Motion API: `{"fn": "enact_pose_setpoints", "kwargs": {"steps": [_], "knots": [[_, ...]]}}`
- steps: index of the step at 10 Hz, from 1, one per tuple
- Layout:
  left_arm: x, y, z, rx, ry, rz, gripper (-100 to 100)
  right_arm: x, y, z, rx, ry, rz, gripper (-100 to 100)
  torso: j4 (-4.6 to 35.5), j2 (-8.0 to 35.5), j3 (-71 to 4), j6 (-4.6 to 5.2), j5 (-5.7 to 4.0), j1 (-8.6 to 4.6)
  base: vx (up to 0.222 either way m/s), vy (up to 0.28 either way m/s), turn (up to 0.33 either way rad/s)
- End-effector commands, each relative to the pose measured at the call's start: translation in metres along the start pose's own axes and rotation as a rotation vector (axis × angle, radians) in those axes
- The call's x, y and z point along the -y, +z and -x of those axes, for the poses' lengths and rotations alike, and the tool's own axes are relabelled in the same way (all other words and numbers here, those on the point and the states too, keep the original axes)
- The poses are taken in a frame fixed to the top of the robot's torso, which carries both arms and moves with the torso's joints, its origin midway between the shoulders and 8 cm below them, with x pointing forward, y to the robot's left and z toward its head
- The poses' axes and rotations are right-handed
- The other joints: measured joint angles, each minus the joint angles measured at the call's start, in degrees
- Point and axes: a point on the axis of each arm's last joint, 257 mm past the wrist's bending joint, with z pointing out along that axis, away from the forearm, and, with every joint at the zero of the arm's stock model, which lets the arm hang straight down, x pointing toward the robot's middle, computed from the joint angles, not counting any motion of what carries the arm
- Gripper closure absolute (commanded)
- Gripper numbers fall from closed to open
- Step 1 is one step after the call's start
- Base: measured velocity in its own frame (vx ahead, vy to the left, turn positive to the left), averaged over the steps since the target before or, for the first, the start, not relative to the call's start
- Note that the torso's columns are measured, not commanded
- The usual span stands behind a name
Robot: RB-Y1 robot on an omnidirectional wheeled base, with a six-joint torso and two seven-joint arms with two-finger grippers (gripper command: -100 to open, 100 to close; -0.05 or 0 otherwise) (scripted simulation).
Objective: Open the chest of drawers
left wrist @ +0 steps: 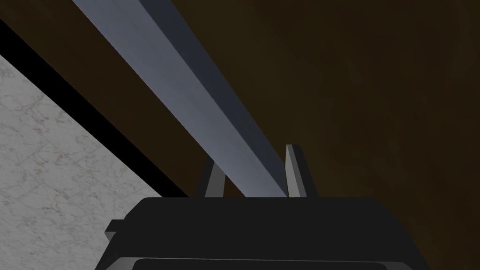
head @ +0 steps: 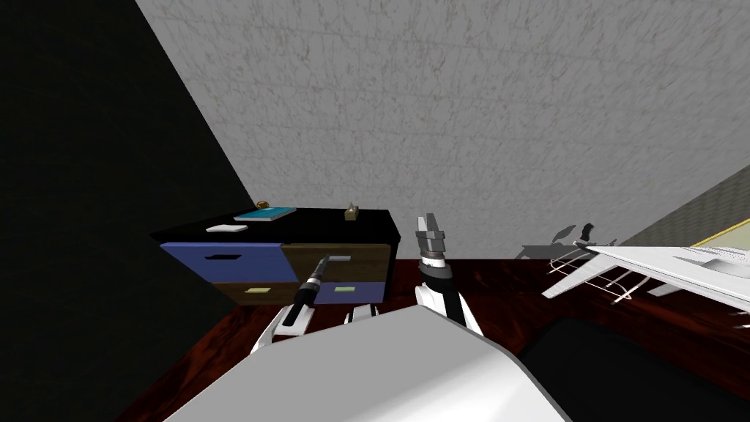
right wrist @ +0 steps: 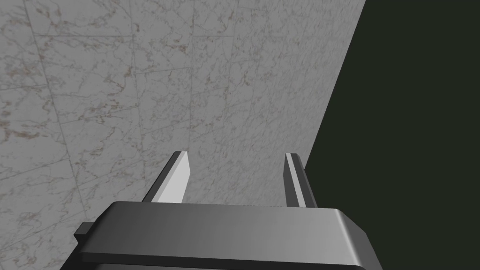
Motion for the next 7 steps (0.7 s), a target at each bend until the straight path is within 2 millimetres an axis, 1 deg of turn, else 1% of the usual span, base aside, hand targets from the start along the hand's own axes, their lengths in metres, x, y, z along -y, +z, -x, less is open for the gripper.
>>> {"fn": "enact_pose_setpoints", "kwargs": {"steps": [1,2,3,5,6,7], "knots": [[0.002,-0.021,-0.006,-0.005,0.0,0.011,100,0.0,0.0,0.0,0.0,0.0,0.0,0,0.1,0.0,0.0,0.06,-0.01,-0.01,0.068,-0.003,0.007],[-0.007,-0.031,-0.008,-0.007,-0.004,0.033,100,0.0,0.0,0.0,0.0,0.0,0.0,0,0.1,0.1,0.0,0.06,-0.05,-0.08,0.041,-0.011,-0.003],[0.005,-0.035,-0.011,-0.014,-0.003,0.02,100,0.0,0.0,0.0,0.0,0.0,0.0,0,0.1,0.1,0.1,0.06,-0.01,-0.09,0.068,0.001,0.026],[0.002,-0.052,-0.009,-0.005,-0.007,0.031,100,0.0,0.0,0.0,0.0,0.0,0.0,0,0.1,0.1,0.0,0.16,-0.04,-0.18,0.052,-0.001,0.002],[0.007,-0.057,-0.014,-0.018,-0.009,0.033,100,0.0,0.0,0.0,0.0,0.0,0.0,0,0.1,0.2,0.1,0.13,-0.03,-0.18,0.077,-0.005,0.022],[0.01,-0.064,-0.012,-0.011,-0.01,0.032,100,0.0,0.0,0.0,0.0,0.0,0.0,0,0.1,0.1,0.0,0.17,-0.04,-0.21,0.077,-0.006,0.01]]}}
